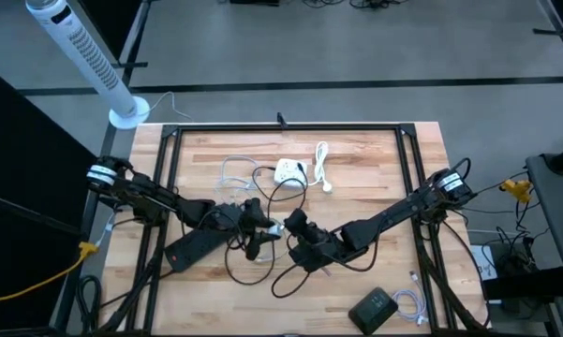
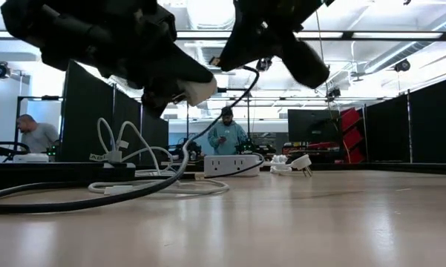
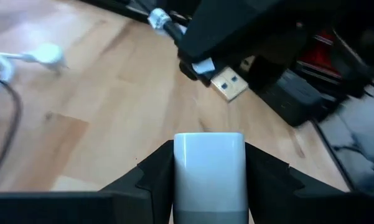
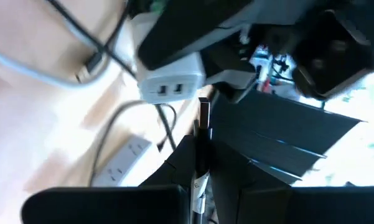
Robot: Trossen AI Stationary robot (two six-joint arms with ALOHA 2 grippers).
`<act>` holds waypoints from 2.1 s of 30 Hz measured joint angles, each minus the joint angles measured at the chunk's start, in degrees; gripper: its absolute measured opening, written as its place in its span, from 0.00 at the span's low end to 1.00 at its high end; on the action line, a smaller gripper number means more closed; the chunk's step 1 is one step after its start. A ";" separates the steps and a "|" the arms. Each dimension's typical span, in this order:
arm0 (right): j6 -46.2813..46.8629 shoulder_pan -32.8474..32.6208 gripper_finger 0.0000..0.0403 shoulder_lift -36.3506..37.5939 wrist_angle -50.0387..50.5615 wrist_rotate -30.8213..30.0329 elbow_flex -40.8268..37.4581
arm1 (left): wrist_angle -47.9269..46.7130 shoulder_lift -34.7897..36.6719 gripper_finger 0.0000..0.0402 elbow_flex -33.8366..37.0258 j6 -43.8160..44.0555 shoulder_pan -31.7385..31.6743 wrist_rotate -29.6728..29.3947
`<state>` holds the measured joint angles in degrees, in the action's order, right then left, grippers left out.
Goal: Insert USB
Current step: Insert the black charger cable into the white charger adapter
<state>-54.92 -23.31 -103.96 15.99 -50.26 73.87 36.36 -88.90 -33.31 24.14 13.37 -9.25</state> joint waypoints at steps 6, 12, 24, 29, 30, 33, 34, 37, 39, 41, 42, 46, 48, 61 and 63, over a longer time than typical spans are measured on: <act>-6.23 1.28 0.04 -4.30 -0.13 -6.79 -0.02 | -0.65 -0.04 0.36 -0.82 -1.13 0.03 -5.25; -8.85 1.93 0.04 -7.23 -1.27 -13.31 -0.04 | -3.07 -0.07 0.36 -0.76 -0.04 -0.28 -11.25; -9.20 3.58 0.04 -7.34 -4.14 -13.88 1.55 | -5.74 -0.09 0.36 -0.69 -2.17 -0.32 -16.50; -11.70 5.11 0.04 -7.37 -6.43 -13.70 1.55 | -5.69 -0.09 0.36 -0.69 -2.05 -0.33 -20.05; -11.82 5.26 0.04 -7.37 -6.49 -13.16 1.55 | -5.71 -0.09 0.36 -0.69 -2.04 -0.40 -20.23; -12.35 5.48 0.04 -7.37 -7.16 -10.72 1.54 | -6.03 -0.09 0.36 -0.67 -2.00 -0.67 -22.47; -12.74 5.55 0.04 -7.40 -7.76 -10.37 1.51 | -6.17 -0.09 0.36 -0.63 -2.07 -0.73 -23.13; -15.08 5.96 0.04 -7.95 -9.71 -10.61 1.51 | -6.26 -0.11 0.36 -0.62 -2.55 -0.82 -23.90; -16.58 6.19 0.04 -8.39 -10.71 -10.39 1.51 | -6.50 -0.11 0.36 -0.58 -2.62 -0.83 -24.37; -18.44 6.28 0.04 -9.02 -11.48 -10.45 1.51 | -6.56 -0.15 0.36 -0.56 -2.64 -0.83 -24.79; -19.38 6.40 0.04 -9.26 -11.81 -10.75 1.51 | -6.65 -0.17 0.36 -0.53 -2.63 -0.84 -24.82; -21.70 7.07 0.04 -10.23 -11.58 -12.25 1.44 | -6.33 -0.22 0.36 -0.50 -2.62 -0.89 -25.29; -21.65 7.33 0.04 -10.34 -12.01 -12.10 1.44 | -6.17 -0.22 0.36 -0.51 -2.61 -0.89 -25.37; -22.44 7.30 0.04 -10.49 -13.25 -12.52 1.51 | -5.42 -1.08 0.36 -0.53 -1.05 -1.25 -26.72; -22.43 7.07 0.04 -10.51 -13.34 -12.63 1.51 | -5.48 -1.47 0.36 -0.53 -1.06 -1.31 -27.76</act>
<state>-77.35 -16.25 -114.48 2.65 -62.88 75.37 30.89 -90.37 -33.85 23.07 12.05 -37.01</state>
